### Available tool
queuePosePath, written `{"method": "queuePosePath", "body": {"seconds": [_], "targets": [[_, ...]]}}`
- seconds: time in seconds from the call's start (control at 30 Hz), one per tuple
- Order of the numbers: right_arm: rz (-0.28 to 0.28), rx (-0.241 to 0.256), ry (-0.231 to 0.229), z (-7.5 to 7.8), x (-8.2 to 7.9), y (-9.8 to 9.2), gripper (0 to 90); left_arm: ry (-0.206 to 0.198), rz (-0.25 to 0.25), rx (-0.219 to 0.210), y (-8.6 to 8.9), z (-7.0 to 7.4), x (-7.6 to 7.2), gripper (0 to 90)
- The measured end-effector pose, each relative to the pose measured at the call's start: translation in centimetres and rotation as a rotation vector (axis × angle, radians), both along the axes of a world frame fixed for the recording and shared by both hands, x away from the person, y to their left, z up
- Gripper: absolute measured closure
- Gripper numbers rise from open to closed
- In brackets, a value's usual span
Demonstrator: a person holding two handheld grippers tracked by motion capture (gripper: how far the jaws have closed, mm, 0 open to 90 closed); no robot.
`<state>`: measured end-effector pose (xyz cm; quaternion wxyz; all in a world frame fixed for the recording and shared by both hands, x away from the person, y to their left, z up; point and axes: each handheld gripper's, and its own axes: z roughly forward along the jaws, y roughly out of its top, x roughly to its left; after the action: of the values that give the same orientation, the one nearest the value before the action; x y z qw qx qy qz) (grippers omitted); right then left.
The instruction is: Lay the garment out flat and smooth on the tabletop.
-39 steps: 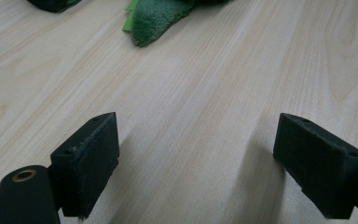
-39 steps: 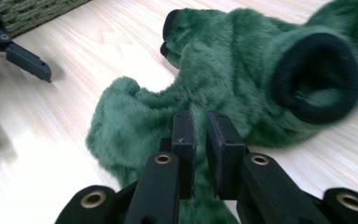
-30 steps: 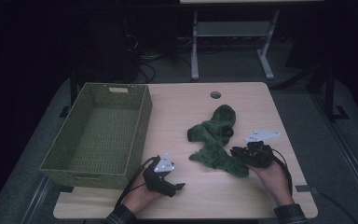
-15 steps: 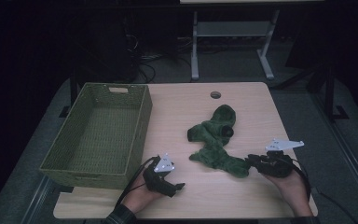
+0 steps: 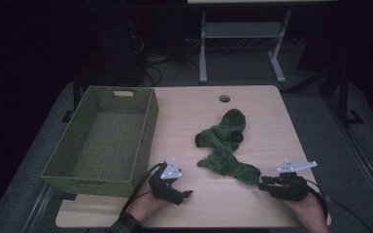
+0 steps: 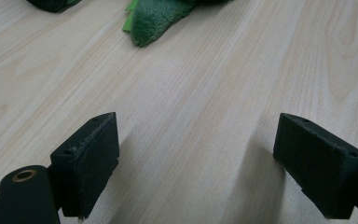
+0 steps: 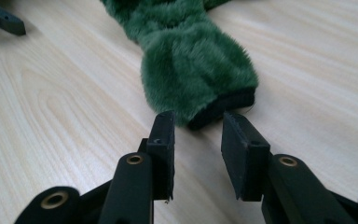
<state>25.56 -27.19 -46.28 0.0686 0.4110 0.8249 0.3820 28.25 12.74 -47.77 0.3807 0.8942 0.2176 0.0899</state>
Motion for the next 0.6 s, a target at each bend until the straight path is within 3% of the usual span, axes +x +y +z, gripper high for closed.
{"method": "queuePosePath", "body": {"seconds": [0.33, 0.47, 0.6], "targets": [[0.009, -0.012, 0.039, -0.52, 0.23, 0.70, 68.1, 0.000, 0.000, 0.000, 0.00, 0.00, 0.00, 13.6], [0.010, -0.004, 0.029, -0.57, 0.44, 0.58, 70.0, 0.000, 0.000, 0.001, 0.00, 0.00, 0.00, 13.6], [0.006, 0.001, 0.013, -0.53, 0.68, 0.61, 80.6, 0.000, 0.000, 0.001, -0.03, 0.00, 0.01, 13.6]]}}
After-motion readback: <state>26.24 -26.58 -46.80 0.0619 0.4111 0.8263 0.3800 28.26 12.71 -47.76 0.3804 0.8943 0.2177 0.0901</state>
